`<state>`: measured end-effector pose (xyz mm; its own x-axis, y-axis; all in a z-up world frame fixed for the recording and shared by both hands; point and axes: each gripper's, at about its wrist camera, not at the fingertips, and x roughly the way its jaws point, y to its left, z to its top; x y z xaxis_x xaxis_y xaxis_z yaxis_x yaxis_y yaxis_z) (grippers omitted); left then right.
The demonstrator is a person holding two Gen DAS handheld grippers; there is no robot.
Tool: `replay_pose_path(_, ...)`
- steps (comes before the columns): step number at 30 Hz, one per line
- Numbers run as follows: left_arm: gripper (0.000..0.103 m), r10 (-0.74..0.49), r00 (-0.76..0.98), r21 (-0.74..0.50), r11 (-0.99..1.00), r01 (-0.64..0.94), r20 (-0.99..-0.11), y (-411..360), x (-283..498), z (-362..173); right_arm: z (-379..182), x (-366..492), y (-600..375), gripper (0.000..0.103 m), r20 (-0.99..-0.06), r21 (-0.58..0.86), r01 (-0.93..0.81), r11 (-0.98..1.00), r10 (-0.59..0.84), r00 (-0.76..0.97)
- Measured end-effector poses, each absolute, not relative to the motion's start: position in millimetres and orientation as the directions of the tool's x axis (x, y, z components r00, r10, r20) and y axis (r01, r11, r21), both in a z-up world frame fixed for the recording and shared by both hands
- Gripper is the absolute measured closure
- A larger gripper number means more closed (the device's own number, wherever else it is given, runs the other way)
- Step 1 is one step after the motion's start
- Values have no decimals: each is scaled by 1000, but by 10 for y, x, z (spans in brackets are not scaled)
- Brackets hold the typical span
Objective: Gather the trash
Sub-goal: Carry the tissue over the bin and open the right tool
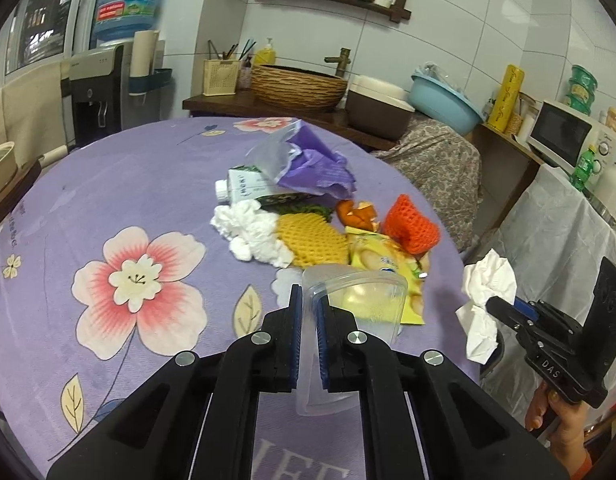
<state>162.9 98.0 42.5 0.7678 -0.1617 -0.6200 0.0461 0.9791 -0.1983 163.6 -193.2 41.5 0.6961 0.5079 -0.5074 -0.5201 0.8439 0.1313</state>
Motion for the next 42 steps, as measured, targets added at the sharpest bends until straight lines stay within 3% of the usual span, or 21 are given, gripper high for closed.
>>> replay_pose_path(15,95,-297,775,-220,953,206,-558,297,1732,672,475,1619,-2257,83,-489,195,-490,850,517,703)
replay_pose_path(25,95,-429,718,-229,903,364,-549,-589,1977,559,522,1600,-3030,83,-496,187,-347,919,393,774)
replay_pose_path(35,95,-485,617,-220,862,456,-620,-1402,2244,155,248,1675,-3870,83,-575,115,-154,981,192,795)
replay_pose_path(42,95,-495,567,-220,847,484,-658,-1818,2361,-123,-158,1962,-4113,83,-662,103,-99,990,142,736)
